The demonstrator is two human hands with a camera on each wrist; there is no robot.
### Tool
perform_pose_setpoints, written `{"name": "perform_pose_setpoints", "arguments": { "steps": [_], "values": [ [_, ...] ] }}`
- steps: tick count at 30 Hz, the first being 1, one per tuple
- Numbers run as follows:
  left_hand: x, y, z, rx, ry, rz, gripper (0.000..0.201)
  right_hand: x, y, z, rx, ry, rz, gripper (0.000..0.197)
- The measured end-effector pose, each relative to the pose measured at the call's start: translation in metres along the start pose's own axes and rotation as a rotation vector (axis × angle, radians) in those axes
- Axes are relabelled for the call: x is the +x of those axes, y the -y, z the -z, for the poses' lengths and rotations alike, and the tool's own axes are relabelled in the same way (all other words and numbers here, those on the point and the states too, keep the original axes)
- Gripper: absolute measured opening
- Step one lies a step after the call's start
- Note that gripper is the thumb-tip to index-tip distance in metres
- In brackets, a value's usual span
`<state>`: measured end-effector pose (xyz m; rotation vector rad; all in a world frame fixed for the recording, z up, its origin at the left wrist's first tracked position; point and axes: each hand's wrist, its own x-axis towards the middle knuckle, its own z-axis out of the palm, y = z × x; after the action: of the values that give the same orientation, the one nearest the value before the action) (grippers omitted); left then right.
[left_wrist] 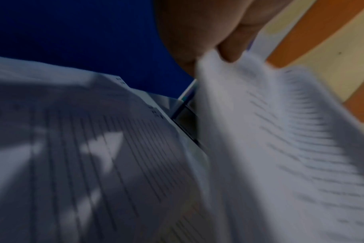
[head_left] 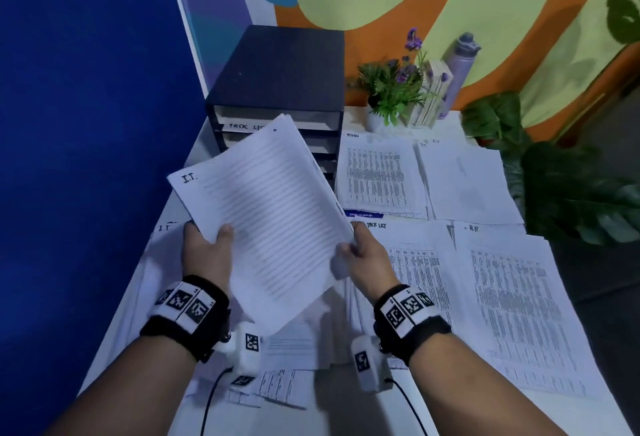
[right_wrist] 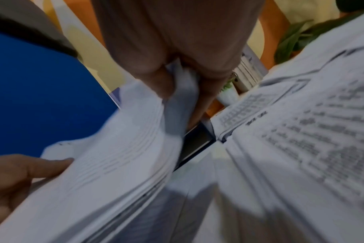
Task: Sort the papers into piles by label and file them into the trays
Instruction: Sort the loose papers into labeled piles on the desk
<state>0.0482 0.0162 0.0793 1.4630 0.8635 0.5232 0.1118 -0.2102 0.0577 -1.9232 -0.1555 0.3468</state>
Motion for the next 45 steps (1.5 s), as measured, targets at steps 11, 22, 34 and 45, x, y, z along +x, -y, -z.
{"name": "perform_pose_setpoints", "arguments": {
  "steps": [11,22,34,45],
  "values": [
    [-0.069,0.029,-0.133,0.225,0.596,0.060,0.030,0.045,-0.077,0.194,0.067,-0.602,-0.228,0.024],
    [-0.082,0.090,-0.187,0.966,0.699,-0.233,0.048,0.108,-0.126,0.311,0.091,-0.816,-0.330,0.030],
    [-0.074,0.097,-0.189,0.884,0.657,-0.170,0.042,0.136,-0.131,0.316,-0.238,-0.799,-0.260,0.044],
    [-0.021,0.085,-0.101,0.766,0.422,-0.181,0.039,0.073,-0.067,0.109,0.085,-0.212,-0.151,0.019]
  ]
}}
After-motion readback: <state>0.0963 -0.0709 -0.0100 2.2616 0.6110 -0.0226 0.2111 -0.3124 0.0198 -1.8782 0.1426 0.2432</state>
